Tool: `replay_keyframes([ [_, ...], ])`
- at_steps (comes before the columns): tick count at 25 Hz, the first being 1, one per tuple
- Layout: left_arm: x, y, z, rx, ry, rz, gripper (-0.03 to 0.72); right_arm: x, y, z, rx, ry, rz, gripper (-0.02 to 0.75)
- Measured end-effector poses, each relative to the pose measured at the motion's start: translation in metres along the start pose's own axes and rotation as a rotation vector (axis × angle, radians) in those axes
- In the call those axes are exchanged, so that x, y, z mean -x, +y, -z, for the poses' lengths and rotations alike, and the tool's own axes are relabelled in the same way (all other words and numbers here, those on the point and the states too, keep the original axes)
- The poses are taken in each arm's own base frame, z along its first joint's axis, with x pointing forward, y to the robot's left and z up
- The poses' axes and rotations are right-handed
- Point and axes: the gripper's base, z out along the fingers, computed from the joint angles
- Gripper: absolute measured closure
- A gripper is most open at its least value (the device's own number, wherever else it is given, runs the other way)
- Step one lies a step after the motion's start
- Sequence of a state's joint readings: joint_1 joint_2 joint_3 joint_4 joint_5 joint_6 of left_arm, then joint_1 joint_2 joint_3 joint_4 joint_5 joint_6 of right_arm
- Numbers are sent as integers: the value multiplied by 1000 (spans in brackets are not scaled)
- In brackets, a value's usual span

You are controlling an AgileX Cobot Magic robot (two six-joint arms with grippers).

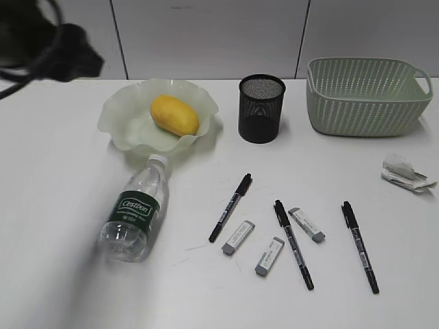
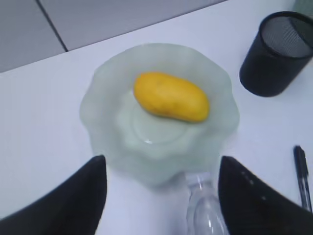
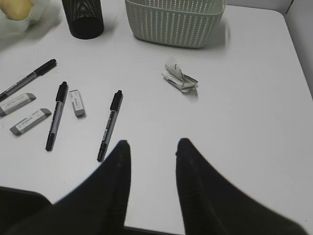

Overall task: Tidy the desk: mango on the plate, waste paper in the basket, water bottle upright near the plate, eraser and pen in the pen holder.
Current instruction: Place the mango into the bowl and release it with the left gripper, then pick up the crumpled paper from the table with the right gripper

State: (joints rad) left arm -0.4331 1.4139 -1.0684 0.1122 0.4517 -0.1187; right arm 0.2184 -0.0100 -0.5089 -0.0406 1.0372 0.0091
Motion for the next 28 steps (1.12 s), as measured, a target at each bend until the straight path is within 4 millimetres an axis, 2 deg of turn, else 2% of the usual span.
replay_keyframes([
  [2,-23,4,50,9,-6,-17,164,0,0,0,0,0,0,470],
  [6,-88,11,144,30,-38,-11,164,0,0,0,0,0,0,470],
  [9,-134,15,191,35,-108,7,164,0,0,0,1,0,0,470],
  [12,-172,17,224,29,-186,32,164,0,0,0,2,0,-1,470],
  [15,-200,19,242,36,-221,79,164,0,0,0,4,0,-2,470],
  [18,-211,20,248,50,-238,118,164,0,0,0,4,0,-2,470],
  [24,-218,16,229,39,-218,169,165,0,1,0,7,0,-4,470],
  [28,-218,16,227,37,-226,167,169,0,1,0,8,0,-5,470],
])
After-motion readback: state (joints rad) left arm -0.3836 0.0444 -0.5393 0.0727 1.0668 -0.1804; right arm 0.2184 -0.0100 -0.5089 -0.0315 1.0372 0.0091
